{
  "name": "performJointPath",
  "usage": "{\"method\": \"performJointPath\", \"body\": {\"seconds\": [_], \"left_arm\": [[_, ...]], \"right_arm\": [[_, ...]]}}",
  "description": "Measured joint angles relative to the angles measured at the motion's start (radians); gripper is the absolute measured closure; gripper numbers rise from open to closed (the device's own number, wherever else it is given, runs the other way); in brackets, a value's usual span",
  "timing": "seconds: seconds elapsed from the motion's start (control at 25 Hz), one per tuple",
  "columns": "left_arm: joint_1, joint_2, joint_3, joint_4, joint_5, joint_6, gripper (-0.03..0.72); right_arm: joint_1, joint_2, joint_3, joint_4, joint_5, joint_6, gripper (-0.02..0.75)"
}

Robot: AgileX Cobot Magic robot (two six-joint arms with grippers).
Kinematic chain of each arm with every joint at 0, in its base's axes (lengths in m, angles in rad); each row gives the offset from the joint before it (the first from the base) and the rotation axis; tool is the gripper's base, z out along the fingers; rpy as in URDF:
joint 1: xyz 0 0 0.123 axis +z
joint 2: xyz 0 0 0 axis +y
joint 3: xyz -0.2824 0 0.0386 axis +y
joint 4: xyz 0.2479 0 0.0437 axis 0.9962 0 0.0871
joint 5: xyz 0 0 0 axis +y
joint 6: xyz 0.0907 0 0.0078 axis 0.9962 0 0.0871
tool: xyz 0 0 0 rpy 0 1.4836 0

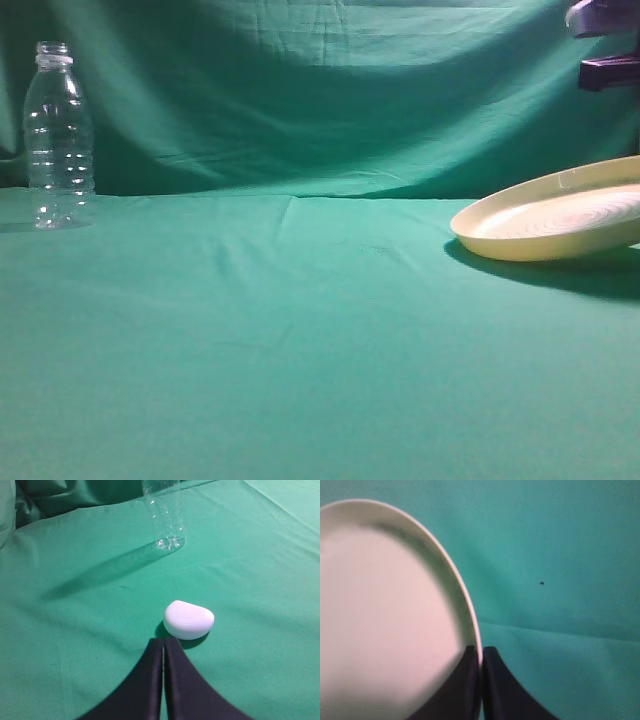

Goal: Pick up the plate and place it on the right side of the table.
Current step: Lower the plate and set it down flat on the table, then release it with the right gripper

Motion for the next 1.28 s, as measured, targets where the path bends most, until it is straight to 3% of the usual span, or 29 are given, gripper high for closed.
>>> {"method": "performJointPath", "body": {"seconds": [0.36,0.4,0.48,0.72,0.84,1.0,1.08,1.2,1.28], "left_arm": [[0.000,0.000,0.000,0.000,0.000,0.000,0.688],[0.000,0.000,0.000,0.000,0.000,0.000,0.688],[0.000,0.000,0.000,0.000,0.000,0.000,0.688],[0.000,0.000,0.000,0.000,0.000,0.000,0.688],[0.000,0.000,0.000,0.000,0.000,0.000,0.688],[0.000,0.000,0.000,0.000,0.000,0.000,0.688],[0.000,0.000,0.000,0.000,0.000,0.000,0.688],[0.000,0.000,0.000,0.000,0.000,0.000,0.688],[0.000,0.000,0.000,0.000,0.000,0.000,0.688]], "right_arm": [[-0.029,0.045,0.138,0.008,-0.182,0.009,0.738],[-0.031,0.053,0.140,0.013,-0.186,0.010,0.668],[-0.031,0.064,0.141,0.028,-0.186,0.010,0.668],[-0.031,0.065,0.111,0.041,-0.120,0.010,0.300],[-0.031,0.034,0.055,0.049,-0.041,0.027,0.185],[-0.031,-0.055,0.004,0.053,0.051,0.074,0.195],[-0.031,-0.116,0.001,0.053,0.081,0.083,0.323],[-0.031,-0.212,0.001,0.059,0.123,0.087,0.576],[-0.031,-0.284,0.001,0.075,0.140,0.085,0.676]]}}
